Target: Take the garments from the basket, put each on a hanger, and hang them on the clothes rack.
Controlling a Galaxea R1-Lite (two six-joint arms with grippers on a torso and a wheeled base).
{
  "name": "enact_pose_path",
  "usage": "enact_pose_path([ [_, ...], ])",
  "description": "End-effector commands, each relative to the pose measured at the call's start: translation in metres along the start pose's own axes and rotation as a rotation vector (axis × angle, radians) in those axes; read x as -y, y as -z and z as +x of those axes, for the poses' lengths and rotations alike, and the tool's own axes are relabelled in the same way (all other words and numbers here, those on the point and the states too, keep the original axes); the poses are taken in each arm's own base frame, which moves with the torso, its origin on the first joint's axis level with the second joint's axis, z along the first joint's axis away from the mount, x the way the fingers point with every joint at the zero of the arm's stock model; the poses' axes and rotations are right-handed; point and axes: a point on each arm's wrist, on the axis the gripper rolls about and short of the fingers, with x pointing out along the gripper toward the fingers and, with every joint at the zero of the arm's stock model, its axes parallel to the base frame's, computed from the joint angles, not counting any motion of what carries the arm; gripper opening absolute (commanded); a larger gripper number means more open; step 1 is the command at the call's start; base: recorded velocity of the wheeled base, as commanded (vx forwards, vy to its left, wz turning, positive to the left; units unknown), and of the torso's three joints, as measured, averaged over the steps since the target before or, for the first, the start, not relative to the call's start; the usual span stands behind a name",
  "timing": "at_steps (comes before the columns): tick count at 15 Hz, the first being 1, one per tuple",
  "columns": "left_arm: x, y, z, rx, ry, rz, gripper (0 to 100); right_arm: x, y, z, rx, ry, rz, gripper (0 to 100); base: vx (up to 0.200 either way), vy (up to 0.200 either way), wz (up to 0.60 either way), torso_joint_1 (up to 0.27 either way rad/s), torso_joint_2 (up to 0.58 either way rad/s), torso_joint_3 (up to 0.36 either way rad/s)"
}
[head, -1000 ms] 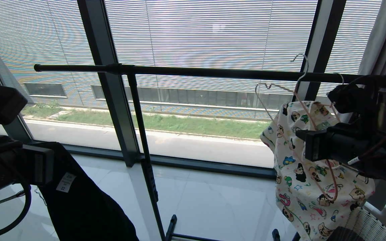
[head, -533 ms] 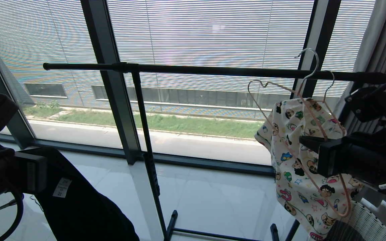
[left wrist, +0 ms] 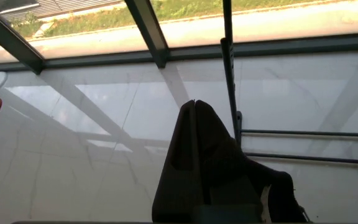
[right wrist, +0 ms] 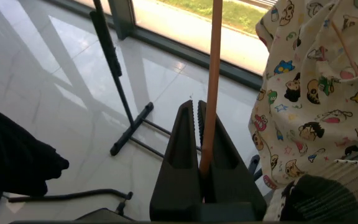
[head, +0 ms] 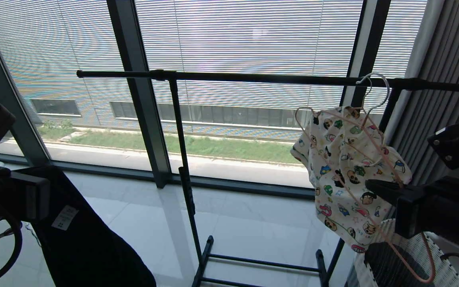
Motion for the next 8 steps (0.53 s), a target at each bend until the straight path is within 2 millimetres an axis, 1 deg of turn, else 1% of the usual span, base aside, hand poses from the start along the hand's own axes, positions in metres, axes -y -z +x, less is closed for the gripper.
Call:
enact_pose_path([
  [1,-0.001,0.0,0.002,-0.008,-0.009,0.0,0,0.001,0.001,-0.003,0.003,-0.003,0.001,0,-0.2,0.0,0.0,0.002,0.0,0.002],
  [4,0.0,0.002,0.003,-0.013,-0.006,0.002,0,0.001,0.0,-0.004,0.007,-0.007,0.002,0,-0.2,0.0,0.0,0.002,0.0,-0.004],
  [6,0.002,0.008,0.003,-0.031,-0.001,0.009,0,0.001,0.003,-0.004,-0.003,-0.007,-0.001,0,-0.2,0.0,0.0,0.0,0.0,0.002],
  [8,0.005,0.015,0.005,-0.046,0.009,0.012,0,0.002,0.007,-0.004,-0.016,-0.005,-0.005,0,0.0,0.0,0.0,0.0,0.0,0.0],
])
